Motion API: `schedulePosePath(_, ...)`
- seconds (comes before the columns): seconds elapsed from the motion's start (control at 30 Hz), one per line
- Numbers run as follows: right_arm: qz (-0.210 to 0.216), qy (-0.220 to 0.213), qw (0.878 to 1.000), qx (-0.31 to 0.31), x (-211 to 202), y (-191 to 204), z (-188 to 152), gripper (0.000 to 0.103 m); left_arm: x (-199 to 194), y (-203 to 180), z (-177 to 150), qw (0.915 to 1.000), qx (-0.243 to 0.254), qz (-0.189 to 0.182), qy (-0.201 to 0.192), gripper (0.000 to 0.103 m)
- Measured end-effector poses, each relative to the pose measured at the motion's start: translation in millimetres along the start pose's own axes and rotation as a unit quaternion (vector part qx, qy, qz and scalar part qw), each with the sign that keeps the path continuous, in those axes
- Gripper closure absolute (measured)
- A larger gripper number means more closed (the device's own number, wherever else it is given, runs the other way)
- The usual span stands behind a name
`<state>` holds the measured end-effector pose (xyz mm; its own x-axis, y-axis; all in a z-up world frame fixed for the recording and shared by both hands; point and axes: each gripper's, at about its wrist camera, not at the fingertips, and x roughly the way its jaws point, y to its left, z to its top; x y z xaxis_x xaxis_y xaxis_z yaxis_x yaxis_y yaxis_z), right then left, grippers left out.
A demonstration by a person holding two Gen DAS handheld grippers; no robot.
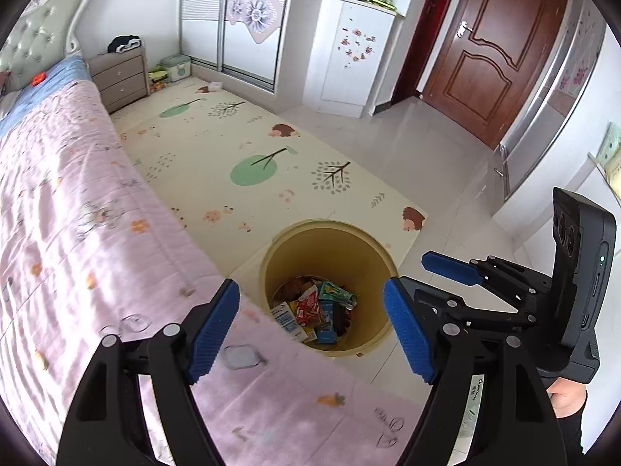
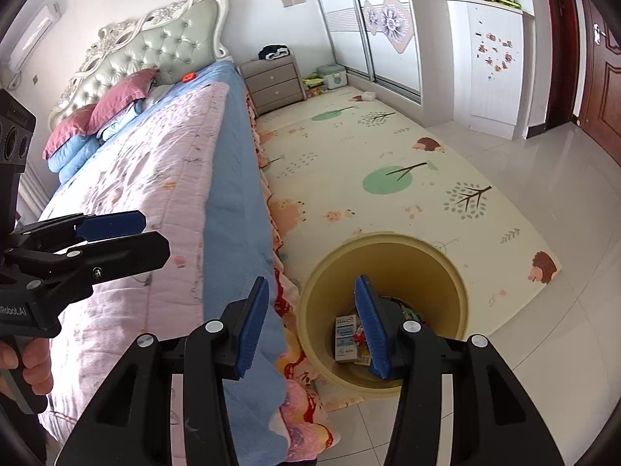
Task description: Collect trash
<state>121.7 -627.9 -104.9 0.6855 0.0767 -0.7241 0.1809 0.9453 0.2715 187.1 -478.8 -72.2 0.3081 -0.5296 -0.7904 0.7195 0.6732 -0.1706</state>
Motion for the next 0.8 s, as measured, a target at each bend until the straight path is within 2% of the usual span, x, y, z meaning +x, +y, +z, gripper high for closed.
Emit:
schedulePosePath(0.23,0.041,0.005,0.998,-0.052,9.4,76.9,1.9,0.056,-58.8,64.0,-36.2,0.9969,-0.045,0.051,-0.040,0.026)
schedulePosePath(0.43,0.075,0.014,0.992,-0.098,25.3,151.5,-0.4,0.056,-104.3,120.9,-73.0,0.9888,-0.080,0.105,-0.069,0.026)
schedulePosePath(0.8,0.138,-0.004,0.977,-0.164,38.3,278.9,-1.3,0.056,-183.9,203.0,-135.2,0.9613,-0.142,0.202,-0.122,0.026)
